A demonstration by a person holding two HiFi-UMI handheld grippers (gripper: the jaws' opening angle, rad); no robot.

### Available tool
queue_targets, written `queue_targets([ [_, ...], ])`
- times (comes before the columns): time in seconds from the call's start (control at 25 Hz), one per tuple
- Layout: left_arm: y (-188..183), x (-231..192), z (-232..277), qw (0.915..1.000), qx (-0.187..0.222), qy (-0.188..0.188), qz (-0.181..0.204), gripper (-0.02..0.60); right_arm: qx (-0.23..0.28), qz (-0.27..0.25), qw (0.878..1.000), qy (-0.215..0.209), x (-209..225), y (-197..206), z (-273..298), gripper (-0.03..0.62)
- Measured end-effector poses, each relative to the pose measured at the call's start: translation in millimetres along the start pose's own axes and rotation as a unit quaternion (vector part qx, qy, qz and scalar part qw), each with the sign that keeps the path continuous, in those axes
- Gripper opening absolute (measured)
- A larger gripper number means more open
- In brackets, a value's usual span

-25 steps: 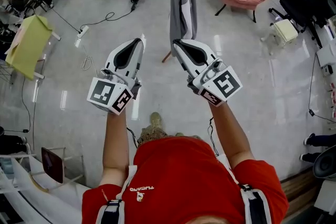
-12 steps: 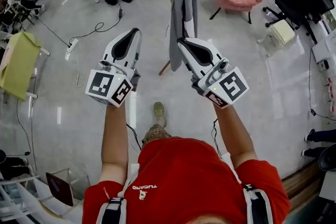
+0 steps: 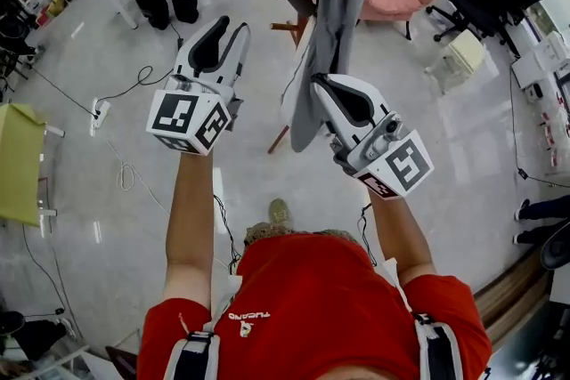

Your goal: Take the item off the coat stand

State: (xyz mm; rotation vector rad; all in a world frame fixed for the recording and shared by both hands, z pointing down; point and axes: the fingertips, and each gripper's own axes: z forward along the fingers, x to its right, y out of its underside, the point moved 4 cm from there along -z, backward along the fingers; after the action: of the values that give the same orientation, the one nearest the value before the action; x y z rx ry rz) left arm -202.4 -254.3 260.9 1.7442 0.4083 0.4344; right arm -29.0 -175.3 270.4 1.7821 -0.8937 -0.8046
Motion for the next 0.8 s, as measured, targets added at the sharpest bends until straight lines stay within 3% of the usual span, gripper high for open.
queue_targets([
  [0.32, 1.3, -54.0, 95.2, 0.9993, -0.016, 0.032, 0.003, 0.187, -0.014, -0.03, 0.999, 0.034, 45.4, 7.5, 42.4, 0.025],
  [0.8, 38.9, -75.9, 184.2, 0.9974, -0.058, 0.036, -0.021, 0.229, -0.02, -0.036, 0.999, 0.018, 82.2, 29.1, 55.0, 0.025],
])
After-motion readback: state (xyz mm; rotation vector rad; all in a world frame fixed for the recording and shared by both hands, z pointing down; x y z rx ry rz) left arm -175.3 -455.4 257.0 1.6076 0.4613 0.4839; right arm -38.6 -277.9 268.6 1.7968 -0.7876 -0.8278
